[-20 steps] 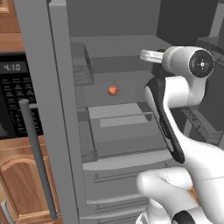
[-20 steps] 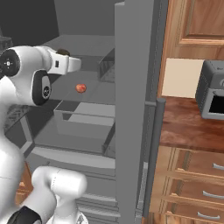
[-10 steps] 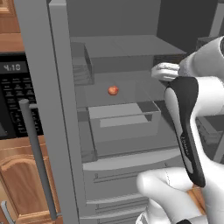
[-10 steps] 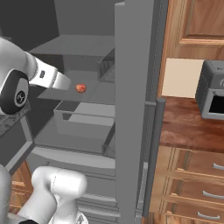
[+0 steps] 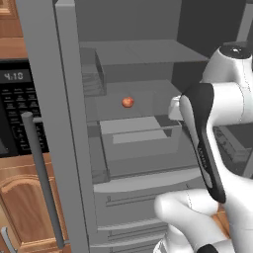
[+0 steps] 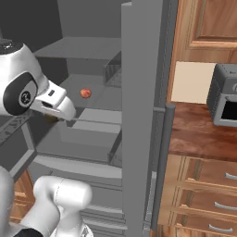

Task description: Place the cold items (kiwi and peach) from the fridge in one tupperware on the dining counter. Place the warm items (hot dog and kebab skewer) in the stove area in another tupperware.

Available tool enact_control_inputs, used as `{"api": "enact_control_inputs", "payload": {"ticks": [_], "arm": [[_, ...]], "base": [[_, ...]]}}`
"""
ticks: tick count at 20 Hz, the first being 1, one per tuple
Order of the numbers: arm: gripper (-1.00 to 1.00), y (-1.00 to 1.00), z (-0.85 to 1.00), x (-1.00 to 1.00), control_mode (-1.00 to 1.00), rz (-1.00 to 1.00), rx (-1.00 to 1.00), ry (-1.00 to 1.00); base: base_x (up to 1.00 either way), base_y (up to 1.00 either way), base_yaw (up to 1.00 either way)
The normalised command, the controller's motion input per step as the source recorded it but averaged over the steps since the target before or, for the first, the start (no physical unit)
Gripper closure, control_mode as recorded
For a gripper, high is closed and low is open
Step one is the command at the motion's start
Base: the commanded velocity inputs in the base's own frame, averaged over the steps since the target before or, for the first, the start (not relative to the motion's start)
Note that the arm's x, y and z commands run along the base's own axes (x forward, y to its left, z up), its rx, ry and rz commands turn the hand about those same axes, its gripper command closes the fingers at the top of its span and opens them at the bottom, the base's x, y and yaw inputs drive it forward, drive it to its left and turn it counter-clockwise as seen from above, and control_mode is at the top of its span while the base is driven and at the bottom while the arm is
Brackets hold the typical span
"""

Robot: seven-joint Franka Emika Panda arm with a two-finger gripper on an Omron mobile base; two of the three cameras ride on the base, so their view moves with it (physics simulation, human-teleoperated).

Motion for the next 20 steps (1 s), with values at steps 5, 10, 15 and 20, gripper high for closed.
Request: {"api": "enact_control_inputs", "payload": {"ticks": [5, 10, 15, 20], "arm": [[1.0, 0.0, -0.33, 0.02, -1.0, 0.01, 0.0, 0.39], [1.0, 0.0, -0.36, -0.04, -1.0, 0.0, 0.0, 0.24], [1.0, 0.0, -0.28, -0.16, -1.0, 0.0, 0.0, 0.06], [1.0, 0.0, -0.3, -0.23, -1.0, 0.0, 0.0, 0.06]], "base": [[0.0, 0.0, 0.0], [0.0, 0.0, 0.0], [0.0, 0.0, 0.0], [0.0, 0.0, 0.0]]}}
